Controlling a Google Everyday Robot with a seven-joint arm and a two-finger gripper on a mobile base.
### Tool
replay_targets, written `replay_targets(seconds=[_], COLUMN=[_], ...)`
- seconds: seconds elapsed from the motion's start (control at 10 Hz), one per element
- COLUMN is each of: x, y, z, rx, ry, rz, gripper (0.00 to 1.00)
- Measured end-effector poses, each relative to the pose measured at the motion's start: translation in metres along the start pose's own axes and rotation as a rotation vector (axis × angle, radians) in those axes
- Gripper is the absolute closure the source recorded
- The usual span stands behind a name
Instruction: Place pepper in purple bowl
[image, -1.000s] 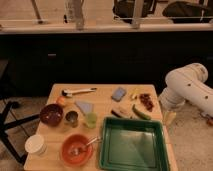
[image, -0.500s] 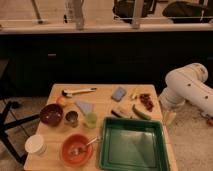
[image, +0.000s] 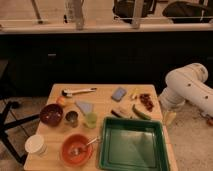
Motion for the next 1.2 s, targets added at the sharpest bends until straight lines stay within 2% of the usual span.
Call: replay_targets(seconds=[0.1, 0.2, 0.4, 0.5, 0.7, 1.0, 1.2], x=[0.0, 0.001, -0.003, -0.007, -0.017, -0.042, -0.039], y=[-0.002, -0.01, -0.026, -0.034, -0.048, -0.066, -0.078], z=[-0.002, -0.006, -0.011, -0.01, -0.006, 0.019, 0.036], rx=[0.014, 0.032, 0.045, 0.045, 0.044, 0.025, 0.01], ry=[-0.008, -0.024, -0.077, -0.102, -0.144, -0.202, -0.251], rz=[0.023, 0.105, 0.261, 0.295, 0.327, 0.325, 0.383], gripper=[0.2, 0.2, 0.2, 0.2, 0.2, 0.2, 0.2])
